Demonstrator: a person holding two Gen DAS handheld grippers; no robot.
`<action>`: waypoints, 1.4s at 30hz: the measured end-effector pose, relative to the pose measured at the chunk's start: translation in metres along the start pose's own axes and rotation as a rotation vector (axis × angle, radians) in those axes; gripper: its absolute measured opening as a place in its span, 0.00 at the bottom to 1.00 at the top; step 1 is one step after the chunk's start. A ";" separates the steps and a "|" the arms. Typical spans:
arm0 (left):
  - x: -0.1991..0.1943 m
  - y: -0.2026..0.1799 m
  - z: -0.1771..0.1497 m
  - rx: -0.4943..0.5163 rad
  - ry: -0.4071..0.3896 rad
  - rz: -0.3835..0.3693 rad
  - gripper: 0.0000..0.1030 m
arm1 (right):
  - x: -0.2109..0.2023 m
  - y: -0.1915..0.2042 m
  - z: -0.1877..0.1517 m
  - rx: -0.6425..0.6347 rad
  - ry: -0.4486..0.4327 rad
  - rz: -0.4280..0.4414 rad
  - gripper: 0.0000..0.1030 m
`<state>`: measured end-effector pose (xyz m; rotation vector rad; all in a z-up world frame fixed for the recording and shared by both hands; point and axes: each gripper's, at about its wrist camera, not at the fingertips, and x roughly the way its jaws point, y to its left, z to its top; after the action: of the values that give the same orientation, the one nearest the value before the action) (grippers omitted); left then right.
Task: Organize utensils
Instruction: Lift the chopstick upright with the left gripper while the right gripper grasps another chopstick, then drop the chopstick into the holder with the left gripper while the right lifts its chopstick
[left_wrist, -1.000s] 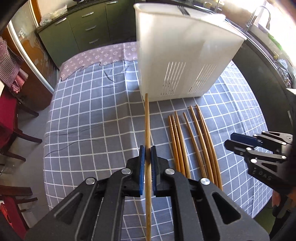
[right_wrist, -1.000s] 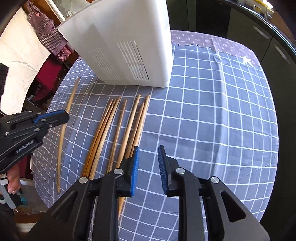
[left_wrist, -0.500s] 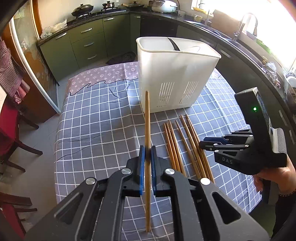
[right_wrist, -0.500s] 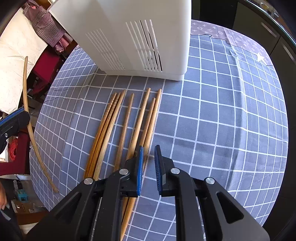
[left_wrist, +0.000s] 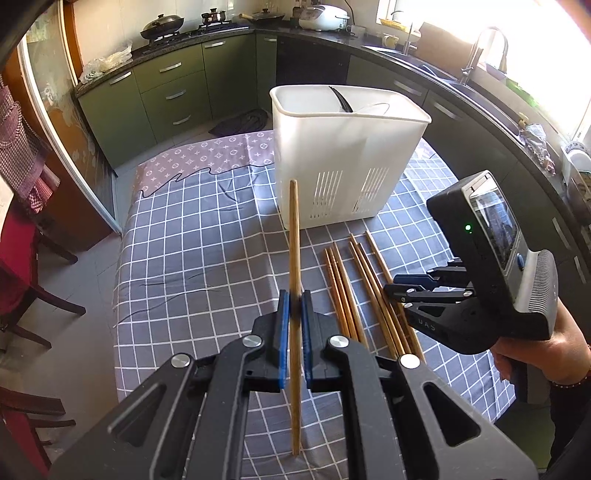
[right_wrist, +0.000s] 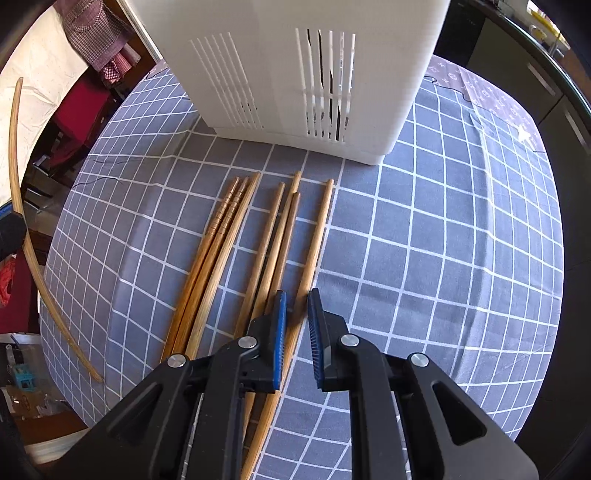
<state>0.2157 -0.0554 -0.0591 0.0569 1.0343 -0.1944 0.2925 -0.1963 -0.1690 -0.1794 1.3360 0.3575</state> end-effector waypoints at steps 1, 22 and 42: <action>-0.001 0.000 0.000 0.001 -0.002 0.001 0.06 | 0.000 0.004 0.000 -0.011 -0.004 -0.016 0.11; -0.037 -0.006 -0.010 0.039 -0.068 -0.010 0.06 | -0.144 -0.036 -0.065 0.018 -0.384 0.065 0.07; -0.071 -0.007 -0.015 0.061 -0.129 -0.028 0.06 | -0.170 -0.038 -0.094 0.010 -0.454 0.076 0.07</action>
<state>0.1666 -0.0508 -0.0058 0.0842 0.9009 -0.2522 0.1874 -0.2882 -0.0285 -0.0339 0.8972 0.4270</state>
